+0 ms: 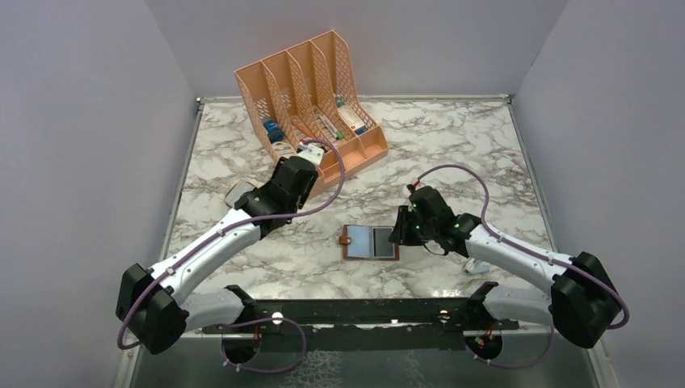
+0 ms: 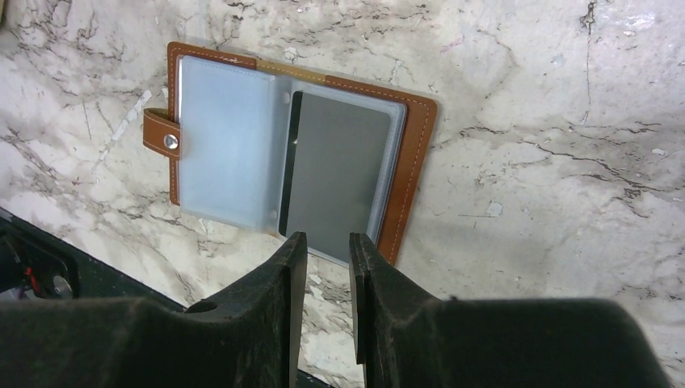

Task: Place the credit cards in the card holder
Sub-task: Pick up the credit card from the storage box.

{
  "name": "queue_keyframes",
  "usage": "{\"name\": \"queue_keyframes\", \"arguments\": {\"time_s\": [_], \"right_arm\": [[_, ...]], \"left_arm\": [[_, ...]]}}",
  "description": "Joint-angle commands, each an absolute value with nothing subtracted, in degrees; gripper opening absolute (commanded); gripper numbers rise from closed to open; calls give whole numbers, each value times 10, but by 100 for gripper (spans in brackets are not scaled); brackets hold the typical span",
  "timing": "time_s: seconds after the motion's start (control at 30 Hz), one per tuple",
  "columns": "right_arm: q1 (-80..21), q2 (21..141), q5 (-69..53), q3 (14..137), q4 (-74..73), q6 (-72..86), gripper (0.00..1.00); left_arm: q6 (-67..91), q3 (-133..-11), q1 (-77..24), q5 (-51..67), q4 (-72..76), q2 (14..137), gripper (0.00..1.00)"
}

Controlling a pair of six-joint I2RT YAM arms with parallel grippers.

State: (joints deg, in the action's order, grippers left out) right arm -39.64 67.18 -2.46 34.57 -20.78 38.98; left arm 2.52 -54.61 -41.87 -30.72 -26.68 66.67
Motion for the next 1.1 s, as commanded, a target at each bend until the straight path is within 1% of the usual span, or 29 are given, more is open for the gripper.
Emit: {"name": "queue_keyframes", "arguments": {"time_s": [0.0, 0.1, 0.17, 0.33, 0.8, 1.07], "right_arm": [[-397, 657, -27, 362, -215, 378, 27], [-397, 657, -34, 359, -211, 378, 27], [-397, 659, -40, 362, -209, 374, 27], [-397, 657, -29, 377, -224, 357, 27], [-397, 643, -29, 385, -234, 352, 27], [-397, 630, -29, 380, -233, 353, 27]], "left_arm": [[-91, -503, -335, -313, -256, 663, 52], [-141, -473, -278, -311, -204, 685, 52], [-156, -483, -245, -293, -196, 716, 52], [-211, -478, -196, -311, -153, 772, 53], [-239, -490, -181, -348, -139, 868, 54], [-250, -483, -172, -371, -130, 877, 52]]}}
